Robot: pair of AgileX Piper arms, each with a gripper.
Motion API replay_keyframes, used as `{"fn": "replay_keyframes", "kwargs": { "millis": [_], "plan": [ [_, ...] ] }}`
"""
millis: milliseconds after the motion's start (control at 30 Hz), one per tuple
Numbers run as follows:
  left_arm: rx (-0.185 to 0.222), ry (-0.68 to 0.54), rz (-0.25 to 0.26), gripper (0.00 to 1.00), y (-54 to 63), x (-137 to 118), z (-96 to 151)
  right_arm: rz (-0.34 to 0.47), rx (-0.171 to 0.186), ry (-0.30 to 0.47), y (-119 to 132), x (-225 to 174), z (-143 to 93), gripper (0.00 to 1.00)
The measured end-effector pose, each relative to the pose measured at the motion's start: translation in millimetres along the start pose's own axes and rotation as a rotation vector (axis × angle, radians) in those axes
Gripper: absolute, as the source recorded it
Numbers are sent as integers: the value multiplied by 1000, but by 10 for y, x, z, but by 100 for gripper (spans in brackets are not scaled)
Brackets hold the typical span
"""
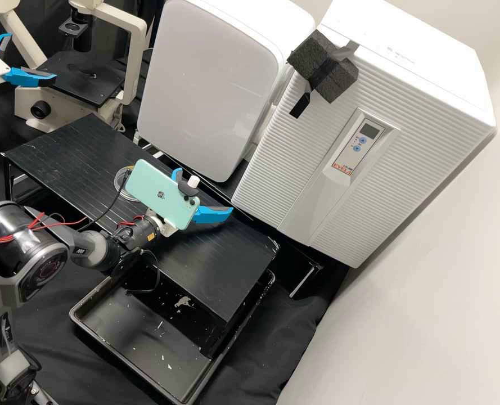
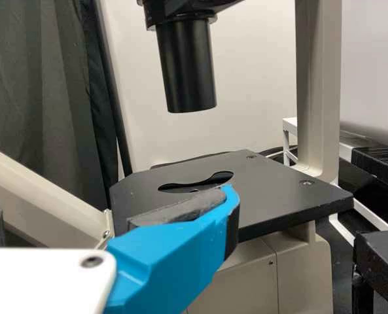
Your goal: Place the petri dish on the microscope
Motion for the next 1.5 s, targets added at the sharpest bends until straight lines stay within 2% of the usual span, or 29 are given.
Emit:
{"fn": "replay_keyframes", "kwargs": {
  "millis": [467, 600, 867, 933, 1067, 1167, 1267, 1400, 1500],
  "plan": [
    [0, -28, -1, 100, 4, -9, 50, 0, 0, 0, 0, 0, 0, 100],
    [-22, -133, 2, 100, 47, -74, 213, 0, 0, 0, 0, 0, 0, 100],
    [52, -470, -1, 100, 62, -305, 790, 0, 0, 0, 0, 0, 0, 100],
    [53, -568, -12, 100, 40, -365, 937, 0, 0, 0, 0, 0, 0, 100],
    [80, -770, -36, 100, 27, -445, 1246, 0, 0, 0, 0, 0, 0, 100],
    [73, -861, -53, 100, 4, -430, 1443, 0, 0, 0, 0, 0, 0, 100],
    [48, -913, -68, 100, -7, -399, 1590, 0, 0, 0, 0, 0, 0, 100],
    [-2, -958, -110, 100, -71, -358, 1767, 0, 0, 0, 0, 0, 0, 100],
    [-10, -981, -153, 100, -159, -341, 1890, 0, 0, 0, 0, 0, 0, 100]
  ]
}}
